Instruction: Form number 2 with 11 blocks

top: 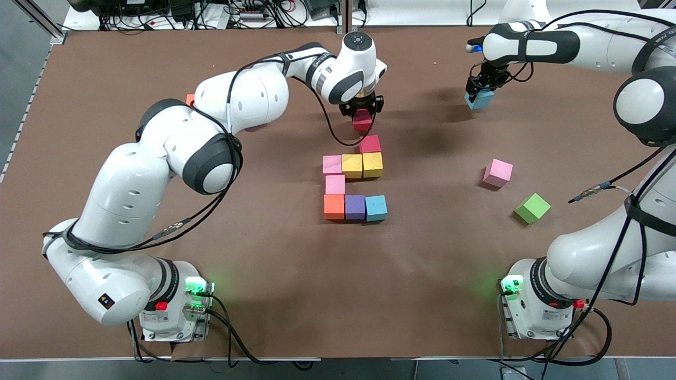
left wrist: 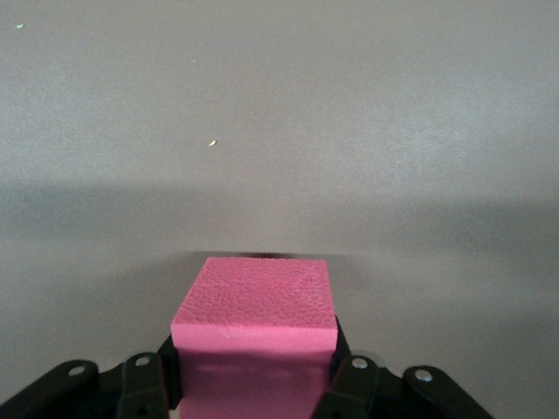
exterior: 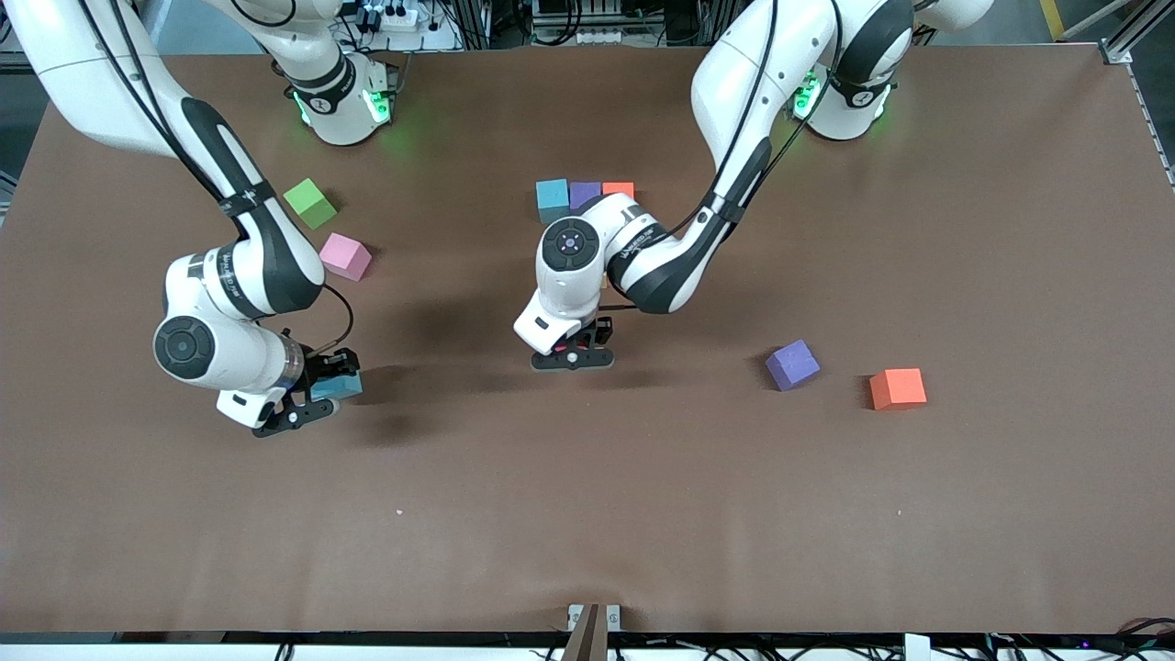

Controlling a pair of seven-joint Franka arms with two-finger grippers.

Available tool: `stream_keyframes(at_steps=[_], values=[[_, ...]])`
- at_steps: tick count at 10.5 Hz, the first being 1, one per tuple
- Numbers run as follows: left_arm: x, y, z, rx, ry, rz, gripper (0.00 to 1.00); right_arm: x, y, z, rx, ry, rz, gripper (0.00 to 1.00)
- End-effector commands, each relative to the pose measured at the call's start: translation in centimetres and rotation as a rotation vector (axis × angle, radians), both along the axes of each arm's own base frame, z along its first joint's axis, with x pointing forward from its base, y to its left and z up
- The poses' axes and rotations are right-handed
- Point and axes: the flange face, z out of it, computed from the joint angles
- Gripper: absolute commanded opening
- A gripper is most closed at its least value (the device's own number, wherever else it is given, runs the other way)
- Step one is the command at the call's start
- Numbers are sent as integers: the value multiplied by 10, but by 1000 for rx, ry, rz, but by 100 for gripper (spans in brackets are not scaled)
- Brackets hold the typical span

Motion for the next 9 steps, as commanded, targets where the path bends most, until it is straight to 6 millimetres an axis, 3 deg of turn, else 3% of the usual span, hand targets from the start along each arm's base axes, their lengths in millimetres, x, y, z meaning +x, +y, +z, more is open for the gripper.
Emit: stream_keyframes(at_steps=[1, 9], values=[[-3, -11, 1, -18, 4, -13, 0, 0, 6, 4, 9, 7, -2, 29], [-15, -21, -13, -33, 16, -48, 0, 0, 9, 3, 9, 7, -1, 29]])
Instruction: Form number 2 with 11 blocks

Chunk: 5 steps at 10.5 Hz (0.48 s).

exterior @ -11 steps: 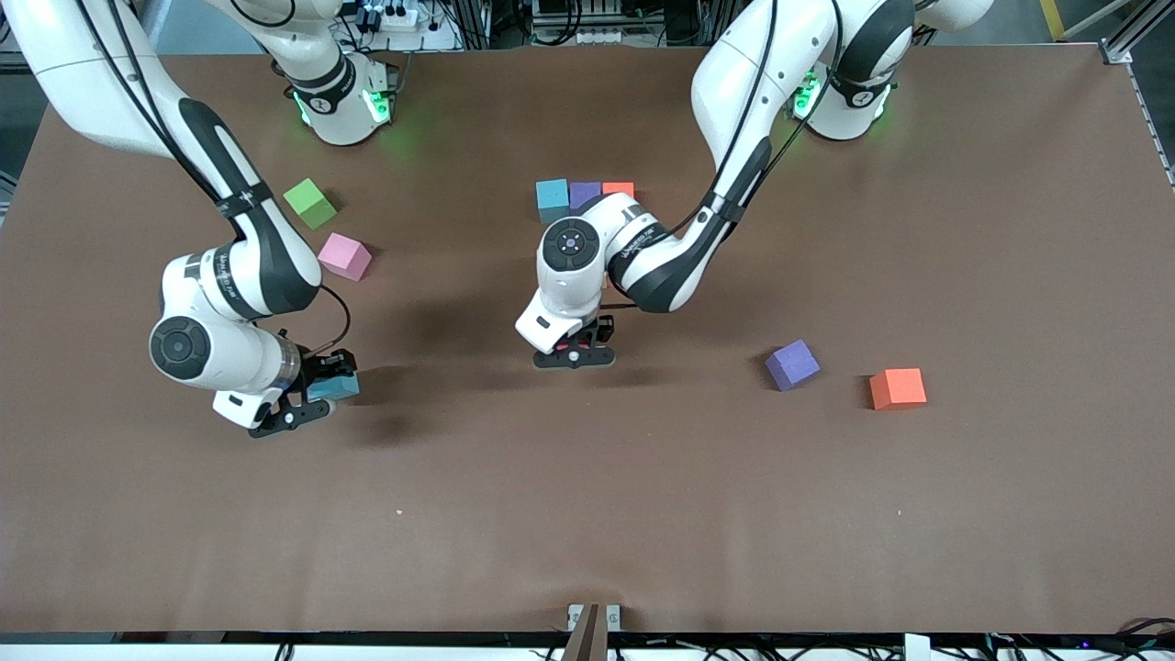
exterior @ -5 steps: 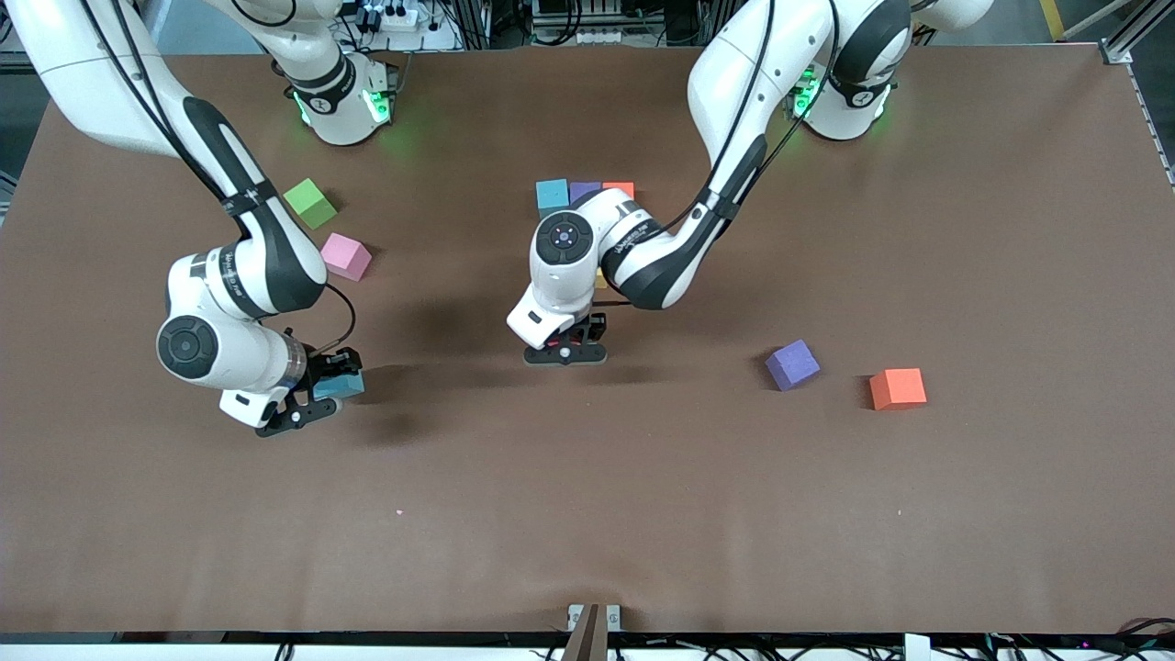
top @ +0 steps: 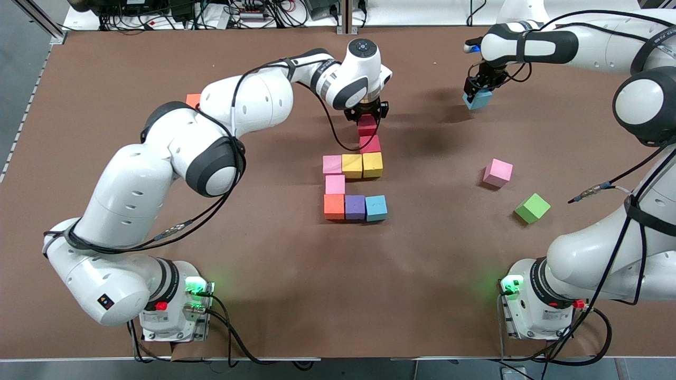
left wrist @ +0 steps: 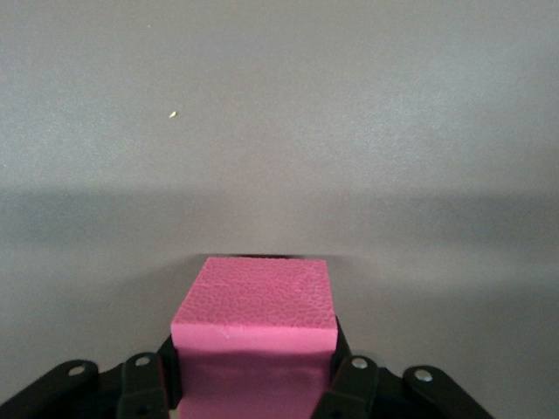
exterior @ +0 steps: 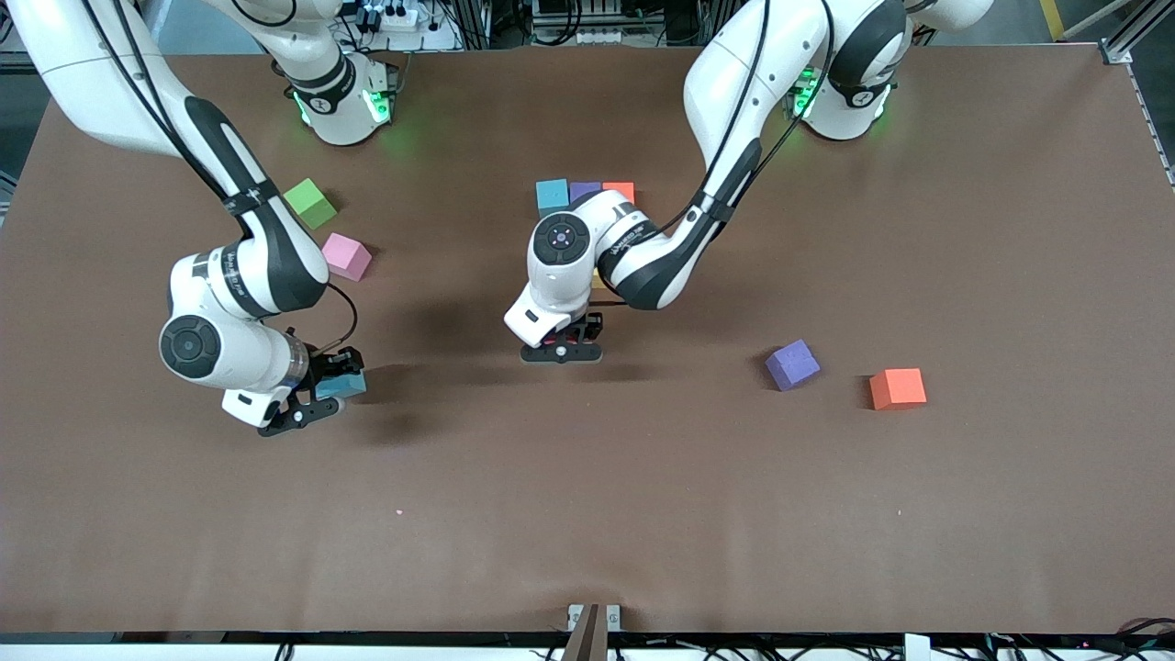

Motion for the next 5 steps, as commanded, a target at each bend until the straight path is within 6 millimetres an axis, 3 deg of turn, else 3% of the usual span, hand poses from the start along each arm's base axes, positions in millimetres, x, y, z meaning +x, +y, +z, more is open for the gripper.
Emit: stream_keyframes(at_steps=[1, 5], values=[[-4, -9, -1, -25, 12, -18, 0, 1, 3, 3, 8, 6, -8, 29], [-7, -8, -4, -27, 38, -4, 0, 1, 3, 2, 8, 7, -8, 29]])
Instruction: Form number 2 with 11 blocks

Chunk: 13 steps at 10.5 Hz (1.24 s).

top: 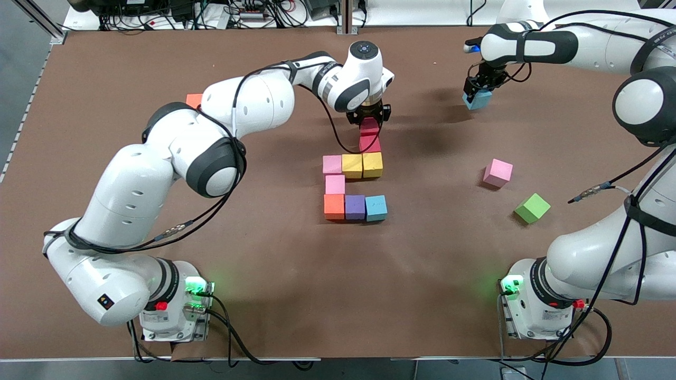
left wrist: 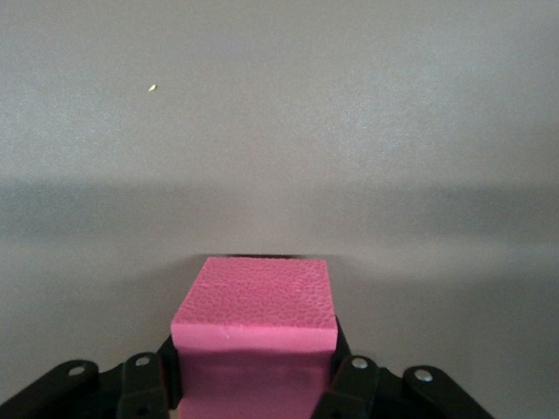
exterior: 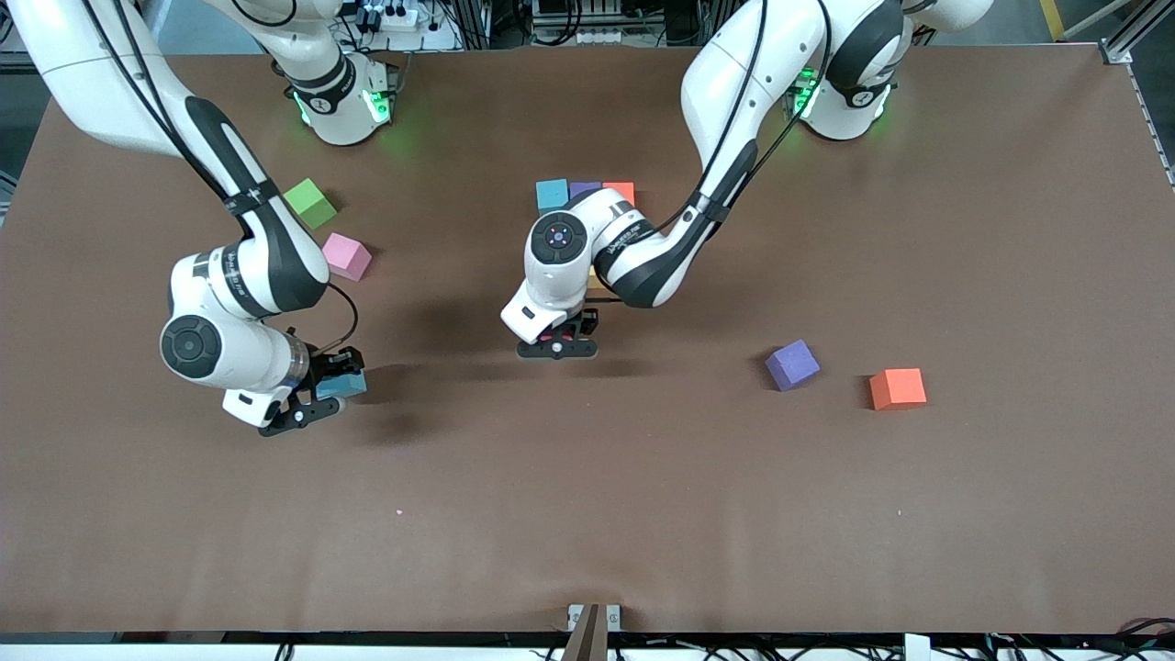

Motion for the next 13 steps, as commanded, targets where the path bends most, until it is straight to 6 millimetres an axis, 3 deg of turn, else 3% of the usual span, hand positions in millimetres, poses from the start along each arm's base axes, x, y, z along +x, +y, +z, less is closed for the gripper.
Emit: stream_keyframes(at_steps=[1, 2, 3, 4, 6, 9, 10, 12, 13], values=[[0, -2, -4, -9, 19, -3, 0, 1, 3, 2, 8, 7, -9, 29], [0, -2, -5, -8, 20, -5, 0, 1, 3, 2, 8, 7, -9, 29], [-1, -1, -7, -4, 19, -8, 26, 1, 2, 2, 8, 7, -11, 29], [2, 0, -1, -1, 5, -13, 99, 1, 2, 2, 8, 7, -11, 29], [2, -1, 6, -12, 4, -7, 100, 1, 2, 3, 8, 5, -11, 29], [7, -2, 60, -45, -31, -4, 100, 2, 3, 4, 8, 4, -10, 29], [12, 5, 86, -41, -33, 1, 100, 2, 3, 4, 8, 4, -17, 29], [49, 55, 155, -31, -38, 72, 100, -1, 29, 6, -3, 4, -60, 29], [60, 81, 179, -14, -31, 97, 100, -4, 44, 7, -13, 4, -99, 29]])
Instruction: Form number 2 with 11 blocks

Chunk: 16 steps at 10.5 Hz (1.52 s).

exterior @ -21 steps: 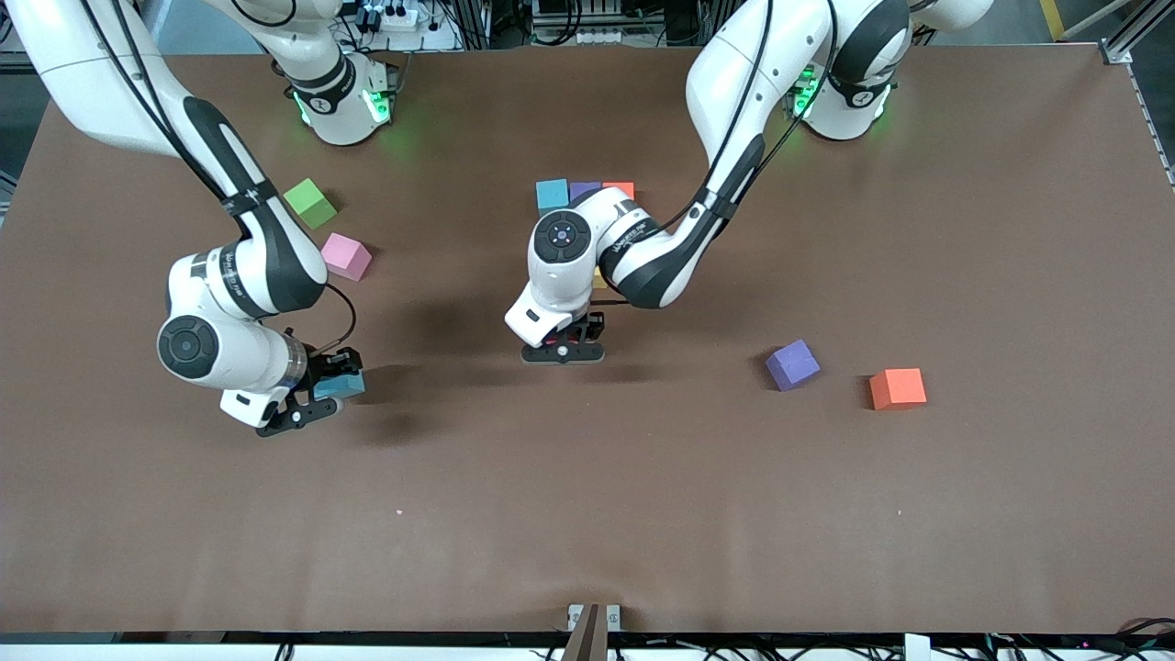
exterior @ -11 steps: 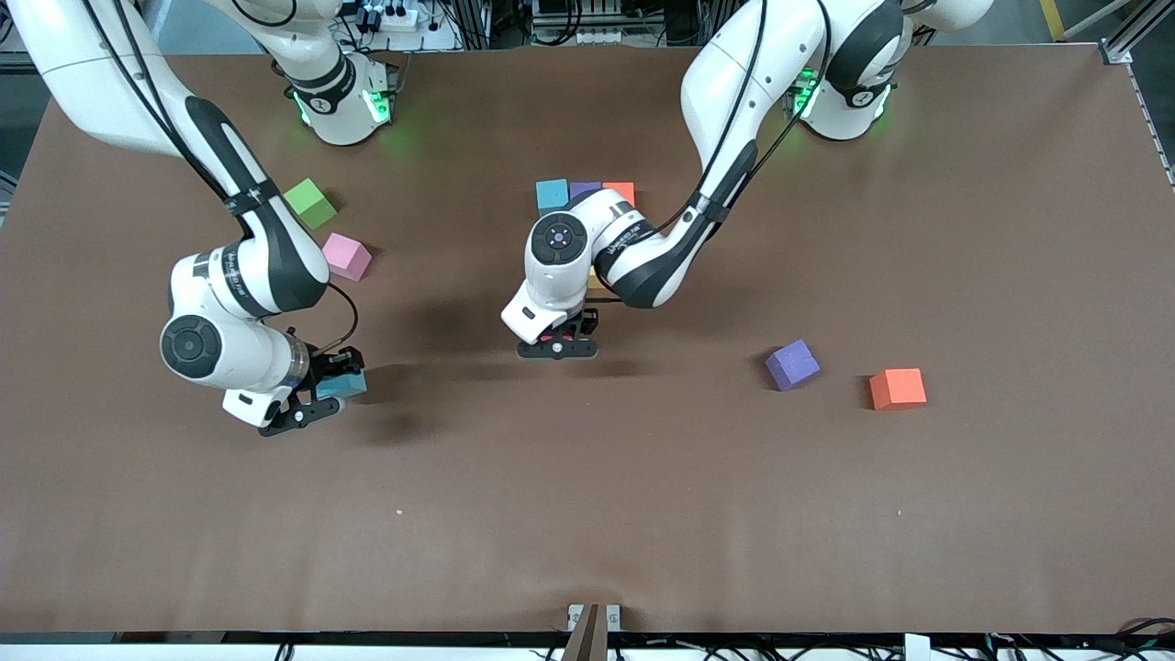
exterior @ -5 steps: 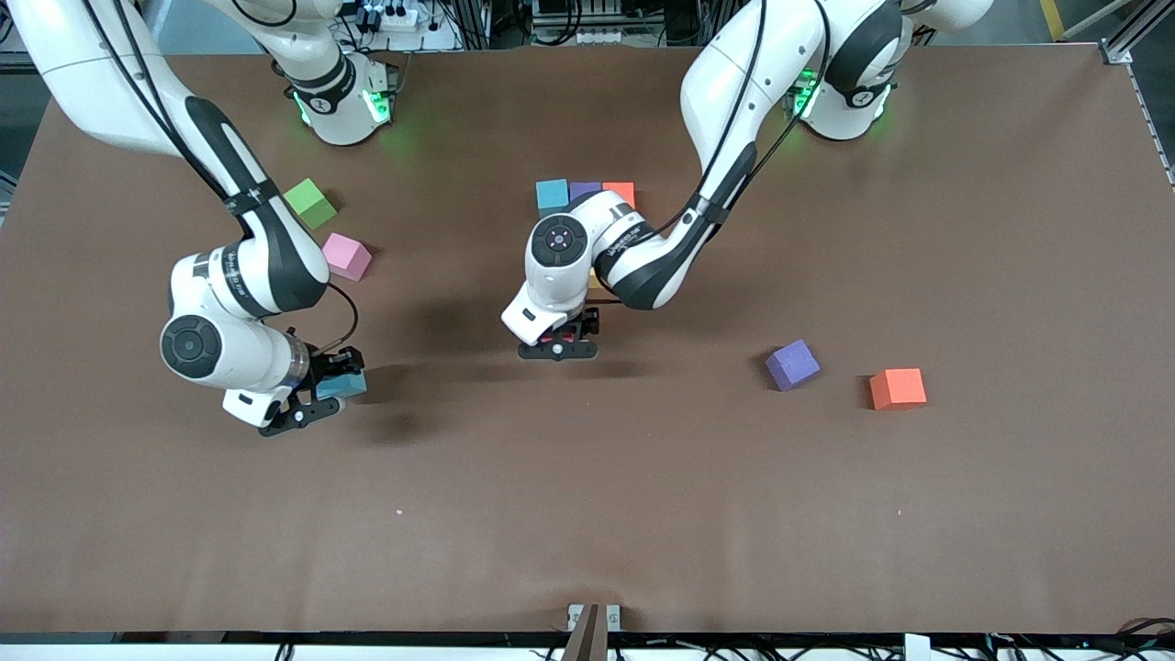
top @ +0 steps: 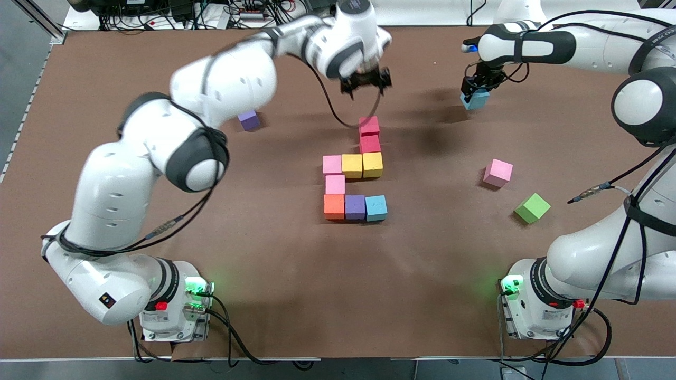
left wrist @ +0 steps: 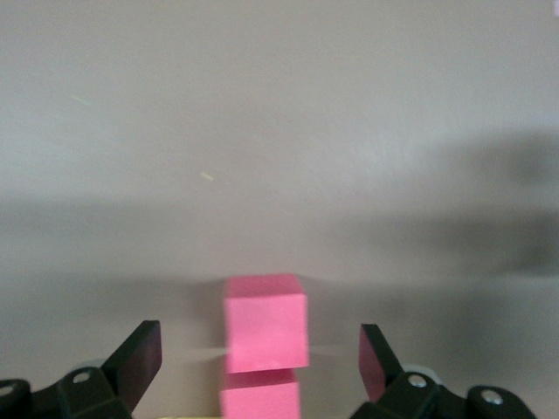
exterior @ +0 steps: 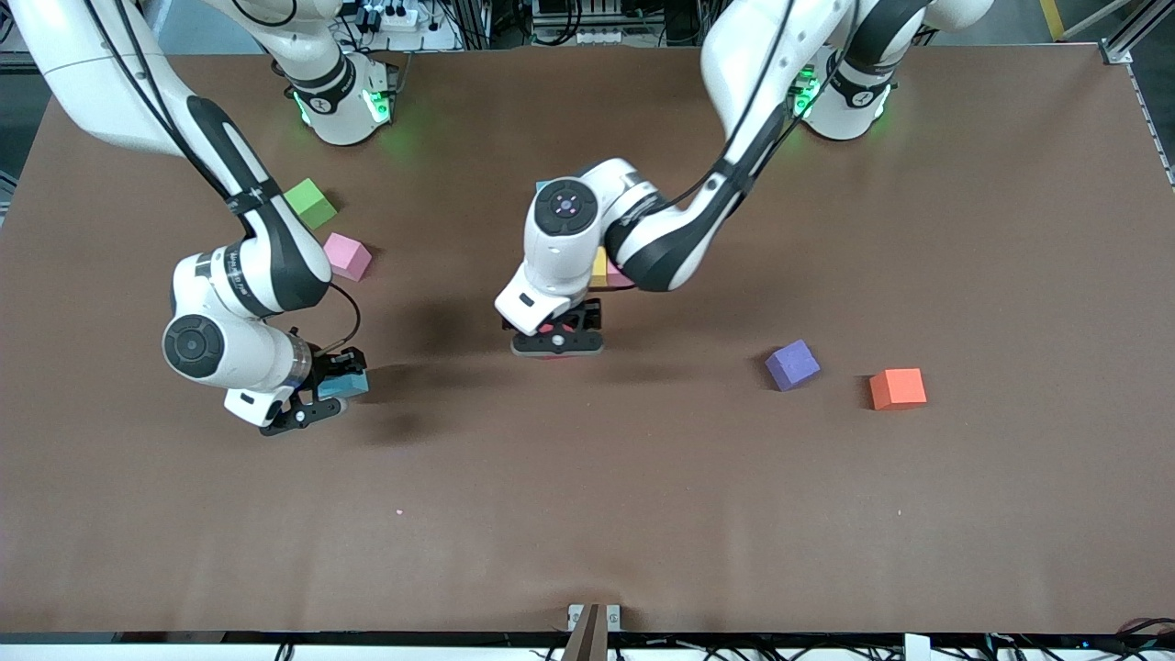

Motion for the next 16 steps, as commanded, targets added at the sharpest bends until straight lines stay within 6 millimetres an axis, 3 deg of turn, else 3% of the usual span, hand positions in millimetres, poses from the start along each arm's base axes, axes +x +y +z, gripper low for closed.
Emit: stream_keyframes(at_steps=[1, 3, 4, 6, 9, 13, 14, 16], values=[[29, 76, 60, 24, 31, 65, 100, -6, 48, 7, -13, 2, -79, 29], [46, 152, 84, 40, 33, 119, 100, -12, 91, 11, -26, -11, -161, 29], [50, 197, 81, 58, 52, 158, 100, -18, 123, 15, -35, -21, -222, 29], [65, 281, 54, 99, 109, 159, 100, -36, 186, 26, -47, -41, -325, 29], [74, 377, 9, 137, 190, 82, 100, -61, 254, 31, -42, -30, -453, 29], [86, 527, -40, 95, 239, -46, 100, -79, 342, 27, -34, -13, -733, 28], [89, 552, -57, 81, 247, -73, 100, -80, 354, 24, -34, -5, -796, 28], [92, 559, -84, 50, 243, -61, 100, -94, 378, 22, -42, 6, -935, 28]])
